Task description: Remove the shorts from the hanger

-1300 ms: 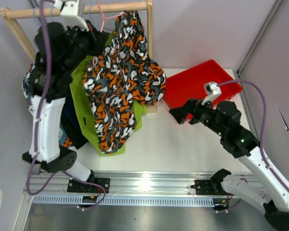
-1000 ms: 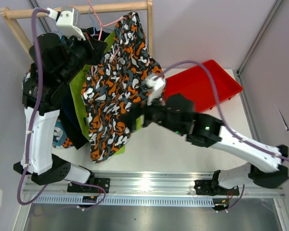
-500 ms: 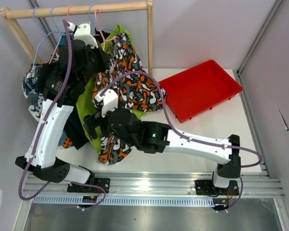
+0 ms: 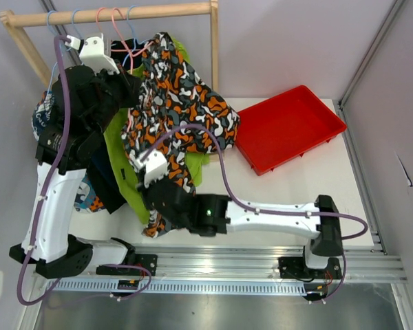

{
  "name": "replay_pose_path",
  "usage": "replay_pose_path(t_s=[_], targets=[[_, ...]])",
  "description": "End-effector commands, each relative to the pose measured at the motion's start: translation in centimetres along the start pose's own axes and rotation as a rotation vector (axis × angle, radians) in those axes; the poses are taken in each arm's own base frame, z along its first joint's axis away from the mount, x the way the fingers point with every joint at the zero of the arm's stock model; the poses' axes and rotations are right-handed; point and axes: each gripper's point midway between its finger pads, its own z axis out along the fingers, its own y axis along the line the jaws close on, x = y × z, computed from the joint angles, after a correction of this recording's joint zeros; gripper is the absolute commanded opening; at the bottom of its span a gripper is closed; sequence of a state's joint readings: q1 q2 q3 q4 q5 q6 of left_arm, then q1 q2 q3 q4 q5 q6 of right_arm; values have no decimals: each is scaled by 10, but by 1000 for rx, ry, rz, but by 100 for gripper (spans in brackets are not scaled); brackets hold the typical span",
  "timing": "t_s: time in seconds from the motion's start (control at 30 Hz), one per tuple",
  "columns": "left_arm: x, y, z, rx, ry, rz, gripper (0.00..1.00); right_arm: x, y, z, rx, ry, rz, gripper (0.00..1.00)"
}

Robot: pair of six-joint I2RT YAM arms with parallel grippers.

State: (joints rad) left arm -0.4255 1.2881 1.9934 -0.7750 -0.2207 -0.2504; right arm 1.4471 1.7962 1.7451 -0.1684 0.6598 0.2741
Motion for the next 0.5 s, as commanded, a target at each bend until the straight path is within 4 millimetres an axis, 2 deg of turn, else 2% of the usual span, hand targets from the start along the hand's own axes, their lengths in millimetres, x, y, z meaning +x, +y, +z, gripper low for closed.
replay_pose_path(t_s=[0.0,0.03,0.07,0.13,0.17,0.2,0.3,0.37,0.43,0.47], targets=[[-24,8,4,-13,-76,19,0,-3,38,-60,-104,-25,-22,0],[-26,12,7,-22,-79,21,0,8,45,-73,-111,-14,-49,0],[-34,18,7,-33,-96,19,0,33,61,-97,-146,17,-86,0],[-38,21,15,-42,-93,18,0,56,62,-119,-121,39,-102,0],[-42,25,17,-48,-99,14,0,78,64,-127,-120,70,-83,0],[-45,25,18,-47,-104,14,0,89,71,-141,-143,90,-77,0],[-41,24,26,-38,-87,4,0,110,72,-152,-129,114,-42,0],[-39,19,22,-15,-75,-16,0,109,64,-149,-85,100,-42,0],[-29,5,16,62,-29,-35,0,94,39,-137,7,67,-49,0],[-27,-1,4,104,-19,-43,0,85,27,-131,44,55,-52,0]])
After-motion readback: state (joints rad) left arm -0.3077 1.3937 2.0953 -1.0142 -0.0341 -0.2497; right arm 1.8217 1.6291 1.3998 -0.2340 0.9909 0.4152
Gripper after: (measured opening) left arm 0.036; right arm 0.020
